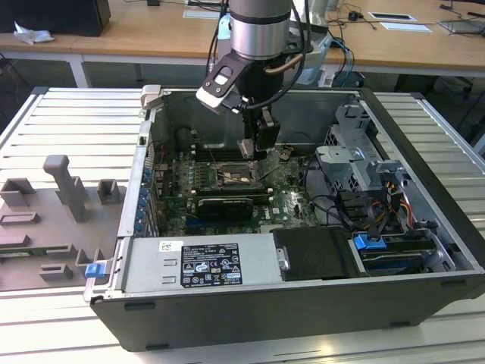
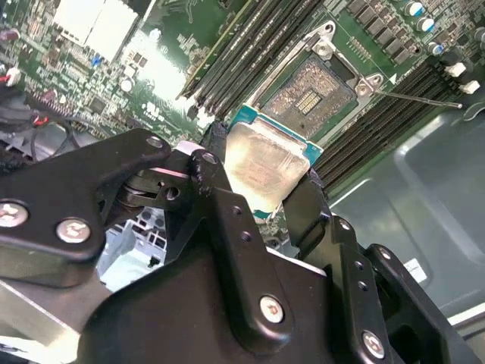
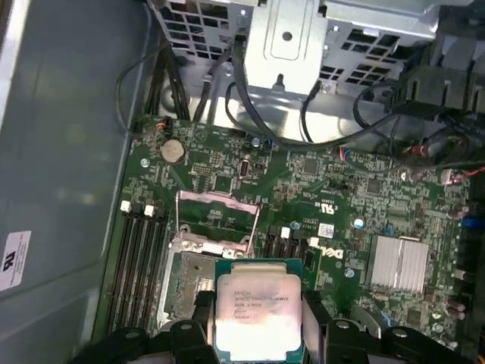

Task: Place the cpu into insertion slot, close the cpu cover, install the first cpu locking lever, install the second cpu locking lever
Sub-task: 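Place the cpu into insertion slot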

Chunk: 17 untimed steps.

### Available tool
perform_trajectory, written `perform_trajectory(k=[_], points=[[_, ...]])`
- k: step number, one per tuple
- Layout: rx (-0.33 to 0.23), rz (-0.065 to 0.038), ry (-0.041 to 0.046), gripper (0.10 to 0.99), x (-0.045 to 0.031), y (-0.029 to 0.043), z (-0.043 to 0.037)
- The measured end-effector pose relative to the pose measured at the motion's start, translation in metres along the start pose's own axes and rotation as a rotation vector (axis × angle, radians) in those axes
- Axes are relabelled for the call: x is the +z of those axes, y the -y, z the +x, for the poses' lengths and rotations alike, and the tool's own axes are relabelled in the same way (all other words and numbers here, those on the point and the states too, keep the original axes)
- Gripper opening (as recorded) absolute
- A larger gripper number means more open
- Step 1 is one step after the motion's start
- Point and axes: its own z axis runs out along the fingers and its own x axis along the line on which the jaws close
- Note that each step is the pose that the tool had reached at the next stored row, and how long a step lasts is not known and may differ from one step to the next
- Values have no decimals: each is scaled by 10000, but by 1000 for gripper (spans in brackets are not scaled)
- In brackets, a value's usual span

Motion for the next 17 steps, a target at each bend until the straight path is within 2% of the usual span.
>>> perform_trajectory(k=[7, 17], points=[[-1, 0, 1, 541, 29, 75, 12], [-1, 0, 0, 541, 76, 94, 14]])
